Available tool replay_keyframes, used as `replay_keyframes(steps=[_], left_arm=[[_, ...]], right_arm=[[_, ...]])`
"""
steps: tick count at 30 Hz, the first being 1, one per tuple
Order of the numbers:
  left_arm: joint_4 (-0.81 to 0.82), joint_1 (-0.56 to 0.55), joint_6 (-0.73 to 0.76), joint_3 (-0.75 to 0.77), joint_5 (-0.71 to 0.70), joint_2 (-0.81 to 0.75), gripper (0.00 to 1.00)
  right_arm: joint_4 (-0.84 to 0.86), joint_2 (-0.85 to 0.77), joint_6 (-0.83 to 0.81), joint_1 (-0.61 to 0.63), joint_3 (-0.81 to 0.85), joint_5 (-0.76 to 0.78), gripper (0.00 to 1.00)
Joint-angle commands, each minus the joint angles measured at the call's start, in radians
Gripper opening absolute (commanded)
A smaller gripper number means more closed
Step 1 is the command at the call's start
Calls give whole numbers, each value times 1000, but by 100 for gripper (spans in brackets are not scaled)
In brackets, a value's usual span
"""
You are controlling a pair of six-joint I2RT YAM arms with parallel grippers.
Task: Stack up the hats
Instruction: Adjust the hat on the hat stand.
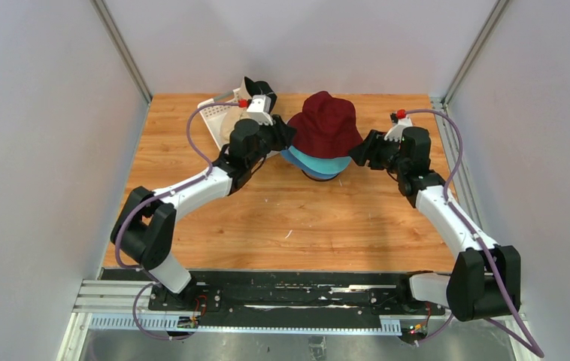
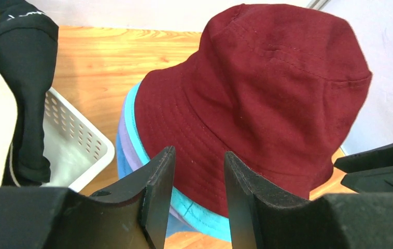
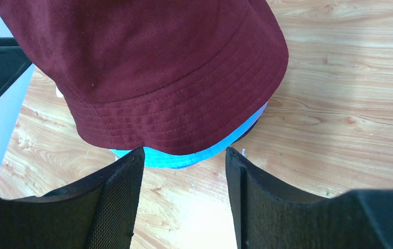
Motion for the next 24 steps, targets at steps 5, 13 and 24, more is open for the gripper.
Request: replay_keyframes(steps=[5,13,24], left_arm=[[52,42,-59,35,54,53,44],[146,136,-261,-49,166,-2,44],[213,136,-291,-7,219,70,44]], right_arm=[[92,-2,106,-57,-45,-92,58],[427,68,402,-169,-165,-350,55],[989,288,781,-172,-257,-433,55]])
